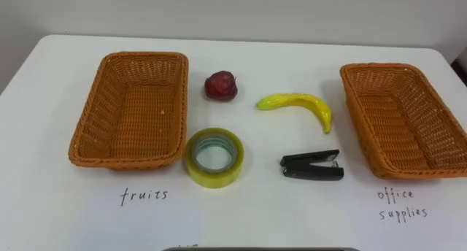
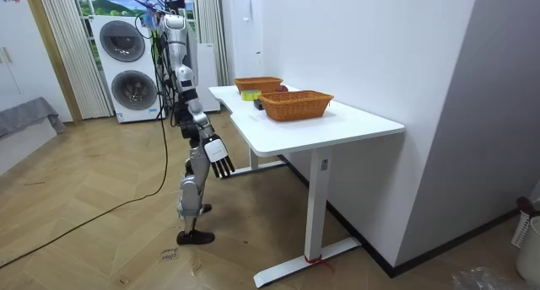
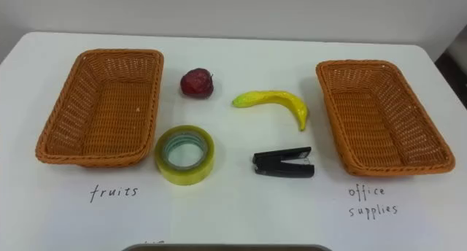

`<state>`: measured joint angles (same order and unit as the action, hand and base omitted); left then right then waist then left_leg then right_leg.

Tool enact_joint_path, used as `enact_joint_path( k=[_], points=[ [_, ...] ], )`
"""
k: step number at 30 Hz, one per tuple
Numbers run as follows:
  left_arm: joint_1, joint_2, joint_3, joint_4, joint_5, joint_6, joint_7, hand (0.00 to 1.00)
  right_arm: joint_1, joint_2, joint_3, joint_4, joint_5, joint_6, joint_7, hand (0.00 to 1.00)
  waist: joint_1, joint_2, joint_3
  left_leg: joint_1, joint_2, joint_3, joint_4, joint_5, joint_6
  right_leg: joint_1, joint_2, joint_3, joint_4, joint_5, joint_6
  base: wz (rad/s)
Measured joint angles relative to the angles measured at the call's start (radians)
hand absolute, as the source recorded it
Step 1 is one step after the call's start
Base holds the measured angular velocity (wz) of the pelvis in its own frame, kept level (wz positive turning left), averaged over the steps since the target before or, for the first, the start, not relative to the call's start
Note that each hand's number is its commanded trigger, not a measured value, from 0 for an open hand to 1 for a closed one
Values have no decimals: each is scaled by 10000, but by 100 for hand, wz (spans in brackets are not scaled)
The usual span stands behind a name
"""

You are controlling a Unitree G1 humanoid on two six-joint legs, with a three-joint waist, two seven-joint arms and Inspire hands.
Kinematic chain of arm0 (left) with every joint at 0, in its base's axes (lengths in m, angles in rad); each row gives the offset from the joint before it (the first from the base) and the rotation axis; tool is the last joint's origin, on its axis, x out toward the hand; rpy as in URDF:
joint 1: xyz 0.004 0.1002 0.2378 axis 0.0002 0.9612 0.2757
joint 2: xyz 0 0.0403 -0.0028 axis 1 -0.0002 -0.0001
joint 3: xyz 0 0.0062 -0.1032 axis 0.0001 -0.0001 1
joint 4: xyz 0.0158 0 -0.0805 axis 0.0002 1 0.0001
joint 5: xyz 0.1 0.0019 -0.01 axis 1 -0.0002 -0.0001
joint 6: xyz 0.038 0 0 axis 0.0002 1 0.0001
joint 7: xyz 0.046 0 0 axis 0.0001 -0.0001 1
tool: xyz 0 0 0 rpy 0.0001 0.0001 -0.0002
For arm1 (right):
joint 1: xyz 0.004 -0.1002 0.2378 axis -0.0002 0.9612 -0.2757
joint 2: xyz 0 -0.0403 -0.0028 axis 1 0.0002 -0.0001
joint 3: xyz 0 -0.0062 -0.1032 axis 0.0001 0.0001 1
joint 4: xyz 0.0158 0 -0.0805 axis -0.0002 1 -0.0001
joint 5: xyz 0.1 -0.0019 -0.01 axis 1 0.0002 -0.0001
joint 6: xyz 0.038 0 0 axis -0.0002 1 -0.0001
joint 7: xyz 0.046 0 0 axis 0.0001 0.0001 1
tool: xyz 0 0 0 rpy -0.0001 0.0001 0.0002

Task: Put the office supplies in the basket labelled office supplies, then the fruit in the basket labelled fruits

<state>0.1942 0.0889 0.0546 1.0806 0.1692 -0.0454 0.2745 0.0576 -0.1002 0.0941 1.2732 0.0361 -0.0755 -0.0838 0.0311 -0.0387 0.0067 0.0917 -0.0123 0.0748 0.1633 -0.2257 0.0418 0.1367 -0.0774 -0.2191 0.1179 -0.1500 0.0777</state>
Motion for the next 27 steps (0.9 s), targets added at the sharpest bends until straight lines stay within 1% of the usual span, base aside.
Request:
enact_joint_path(
  k=[6, 15, 18, 22, 23, 24, 25, 27],
  points=[
    [-57, -7, -15, 0, 0, -1, 0, 0, 10, 0, -2, -9, 57, -22, 33, 0, -59, 21, -7, 25, 1, 56, -24, -2, -1, 3, 6, -3, 2, 0, 0, -2],
    [-69, -11, -19, 32, -1, 0, 0, 0, 11, -6, 17, -13, 175, -93, 108, 0, -78, 91, -45, 66, -2, 70, -24, -1, 0, 36, 9, 5, 3, 0, 0, 0],
    [-61, -10, -17, 109, 1, 4, -1, 0, 24, -4, 13, 23, 397, -87, 109, 0, -91, 94, -42, 70, -2, 65, -40, -2, -1, 35, 17, 156, 0, 0, 0, 0],
    [7, -1, 20, 214, -43, 45, 0, 0, 138, -3, -19, 146, 1246, -3, 64, 0, -120, 64, -33, 79, 0, 69, -40, -1, -1, 48, 22, 184, 1, 0, 0, 0],
    [5, 7, 19, 215, -75, 48, 0, 0, 189, -2, -32, 153, 1632, 36, 35, 0, -124, 27, -1, 74, 1, 66, -41, -1, -1, 41, 22, 151, 0, 0, 0, 0],
    [5, 9, 20, 215, -78, 49, 0, 0, 209, 0, -70, 153, 1766, 40, 23, 0, -128, 17, 0, 70, 1, 64, -41, -2, -1, 35, 23, 139, 0, 0, 0, 0],
    [6, 9, 50, 216, -69, 49, 0, 0, 263, 5, -174, 158, 1996, 58, -5, 0, -148, -44, 7, 70, 3, 77, -47, -3, -2, 23, 22, 134, 1, 0, 0, 0],
    [17, -3, 225, 229, -70, 49, -3, 0, 424, 40, -585, 151, 2265, 74, -28, 0, -233, -43, -1, 80, 5, 82, -54, -3, -2, 24, 22, 142, 1, 0, 0, 0]
  ],
)
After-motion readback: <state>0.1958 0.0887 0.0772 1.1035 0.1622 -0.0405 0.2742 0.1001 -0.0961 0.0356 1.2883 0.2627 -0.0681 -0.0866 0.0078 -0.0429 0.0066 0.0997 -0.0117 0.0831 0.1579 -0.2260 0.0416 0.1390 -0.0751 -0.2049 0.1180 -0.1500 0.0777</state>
